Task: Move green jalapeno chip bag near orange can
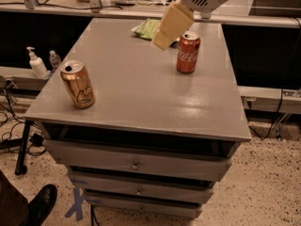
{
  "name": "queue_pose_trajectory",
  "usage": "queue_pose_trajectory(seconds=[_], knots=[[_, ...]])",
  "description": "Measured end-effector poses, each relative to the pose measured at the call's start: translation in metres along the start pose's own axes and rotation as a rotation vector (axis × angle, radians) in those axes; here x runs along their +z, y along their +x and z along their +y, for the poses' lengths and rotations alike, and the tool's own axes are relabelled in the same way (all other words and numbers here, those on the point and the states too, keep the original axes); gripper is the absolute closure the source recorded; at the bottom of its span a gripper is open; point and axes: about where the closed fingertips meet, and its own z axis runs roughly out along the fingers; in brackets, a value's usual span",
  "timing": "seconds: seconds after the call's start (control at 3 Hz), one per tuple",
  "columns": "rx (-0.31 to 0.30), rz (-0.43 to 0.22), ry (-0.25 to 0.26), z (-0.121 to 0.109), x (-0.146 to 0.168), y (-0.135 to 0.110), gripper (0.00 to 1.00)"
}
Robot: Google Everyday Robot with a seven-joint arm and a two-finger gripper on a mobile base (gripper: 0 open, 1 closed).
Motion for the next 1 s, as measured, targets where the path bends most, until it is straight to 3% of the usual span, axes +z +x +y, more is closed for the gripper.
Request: queue_pose_trajectory(seconds=[0.67, 1.0], knots=[[0.099, 0.001, 0.064, -0.036, 0.074, -0.013, 0.00], [0.147, 0.045, 0.097, -0.053, 0.122, -0.014, 0.00]])
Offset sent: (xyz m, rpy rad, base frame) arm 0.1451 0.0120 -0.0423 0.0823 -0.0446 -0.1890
